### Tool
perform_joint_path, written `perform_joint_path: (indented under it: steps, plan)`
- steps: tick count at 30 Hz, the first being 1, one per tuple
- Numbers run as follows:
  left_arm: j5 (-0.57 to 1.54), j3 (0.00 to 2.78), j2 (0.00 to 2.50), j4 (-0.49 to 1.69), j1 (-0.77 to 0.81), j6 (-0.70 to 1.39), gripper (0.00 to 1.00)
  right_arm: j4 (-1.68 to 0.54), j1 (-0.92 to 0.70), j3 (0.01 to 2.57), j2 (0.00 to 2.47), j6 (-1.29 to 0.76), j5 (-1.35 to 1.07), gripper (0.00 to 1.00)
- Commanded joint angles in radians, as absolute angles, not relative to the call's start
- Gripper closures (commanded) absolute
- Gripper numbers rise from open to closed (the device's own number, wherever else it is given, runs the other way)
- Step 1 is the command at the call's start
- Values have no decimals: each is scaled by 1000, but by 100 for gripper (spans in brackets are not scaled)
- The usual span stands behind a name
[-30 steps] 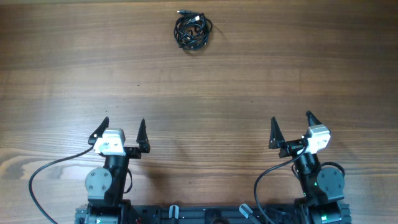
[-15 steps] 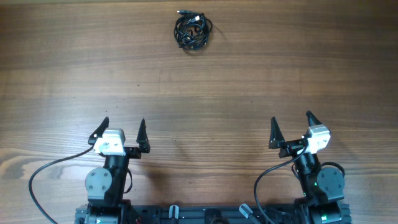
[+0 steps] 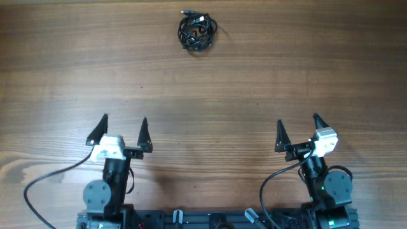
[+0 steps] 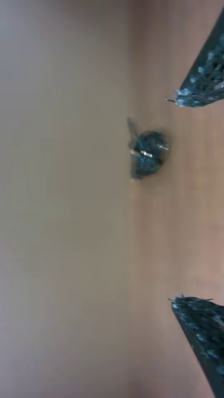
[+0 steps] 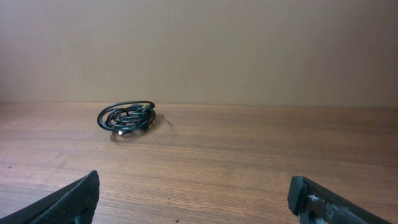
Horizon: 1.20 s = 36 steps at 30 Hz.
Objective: Untangle cables
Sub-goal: 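Reach the left gripper forward over the black cable bundle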
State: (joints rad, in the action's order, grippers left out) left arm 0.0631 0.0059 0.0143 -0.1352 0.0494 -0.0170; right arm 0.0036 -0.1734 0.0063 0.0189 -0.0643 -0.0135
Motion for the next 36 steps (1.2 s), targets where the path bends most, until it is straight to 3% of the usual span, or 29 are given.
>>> perform_joint_path:
  steps: [1,4,8,16,22,23,24,25,31,32,34,36]
  plan:
    - [269,69,7,-230,43,120,0,6,-170,5,2,-79,7,0]
    - [303,235,25,-115,43,295,0,6,-170,5,2,-79,7,0]
    - [303,571,173,254,43,308,0,6,-170,5,2,-79,7,0]
    - [303,1464,858,1194,43,292,0,6,-170,5,2,-80,7,0]
    - [303,1540,1157,1351,43,293,0,6,-170,5,2,-79,7,0]
    - [290,1540,1192,1344,43,293,15,6,-170,5,3,-79,7,0]
    - [271,1540,1230,1329,43,295,59,6,-170,5,3,-79,7,0]
    - [242,1540,1279,1310,43,300,96,6,-170,5,3,-79,7,0]
    - [226,1539,1510,1287,48,300,94,6,-170,5,4,-79,7,0]
    - [227,1539,1531,1286,51,300,82,6,-170,5,4,-79,7,0]
    - [227,1539,1588,1286,63,295,45,6,-170,5,4,-79,7,0]
    - [227,1539,1623,1286,69,292,28,6,-170,5,4,-79,7,0]
